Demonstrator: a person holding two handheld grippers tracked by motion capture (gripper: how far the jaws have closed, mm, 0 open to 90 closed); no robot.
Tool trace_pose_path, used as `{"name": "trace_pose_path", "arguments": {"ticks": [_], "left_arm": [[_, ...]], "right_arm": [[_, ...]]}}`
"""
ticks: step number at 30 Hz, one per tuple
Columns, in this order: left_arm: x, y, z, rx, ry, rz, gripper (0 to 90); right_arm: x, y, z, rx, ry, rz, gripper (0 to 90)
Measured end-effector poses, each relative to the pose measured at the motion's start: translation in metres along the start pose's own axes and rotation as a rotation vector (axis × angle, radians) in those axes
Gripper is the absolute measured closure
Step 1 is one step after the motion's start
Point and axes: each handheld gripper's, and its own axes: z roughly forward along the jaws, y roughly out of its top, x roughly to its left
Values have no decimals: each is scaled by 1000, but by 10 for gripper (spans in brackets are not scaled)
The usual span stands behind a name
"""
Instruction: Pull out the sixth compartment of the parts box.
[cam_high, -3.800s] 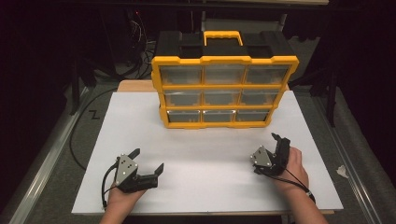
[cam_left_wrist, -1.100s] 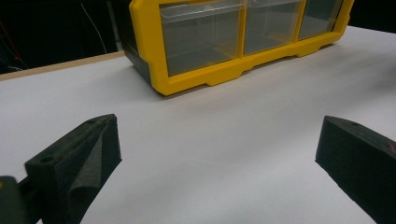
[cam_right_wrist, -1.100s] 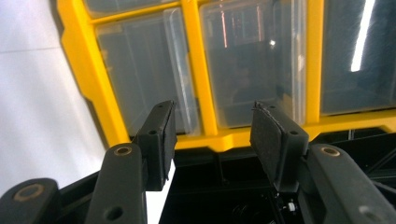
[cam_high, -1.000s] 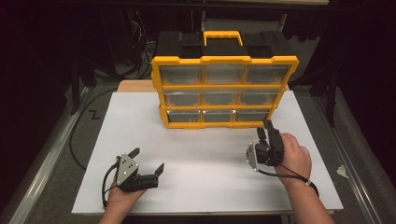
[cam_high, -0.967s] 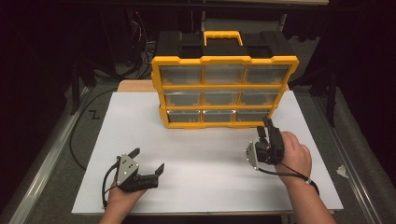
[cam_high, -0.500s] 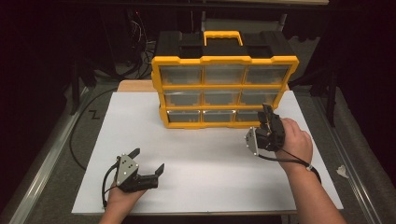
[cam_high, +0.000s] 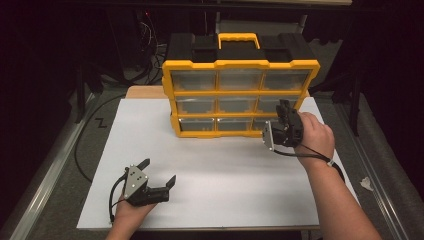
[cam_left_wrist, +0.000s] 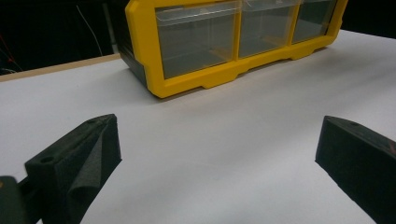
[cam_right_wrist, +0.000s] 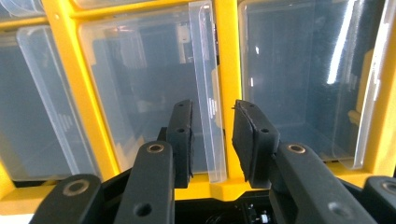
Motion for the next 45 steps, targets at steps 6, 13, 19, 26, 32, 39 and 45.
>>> {"name": "trace_pose_path", "arguments": {"ticks": [6,13,19,26,32,39,45], "left_arm": [[-1,0,0,2,-5,1,9],[0,0,0,3,-3,-2,9],[0,-1,0,5,-2,-3,9],[1,-1,0,6,-1,-4,9],[1,-1,0,5,-1,-4,9],[1,-1,0,4,-1,-4,9],[1,-1,0,4,-1,-7,9]], "right_arm": [[-1,1,8,-6,-11,-38,743],[-2,5,15,-13,-3,-90,757],[-3,4,20,10,10,-101,765],[-1,6,22,-2,4,-130,780],[2,6,23,5,-12,-134,782],[3,6,23,5,-31,-133,800],[2,6,22,4,-25,-132,806]]}}
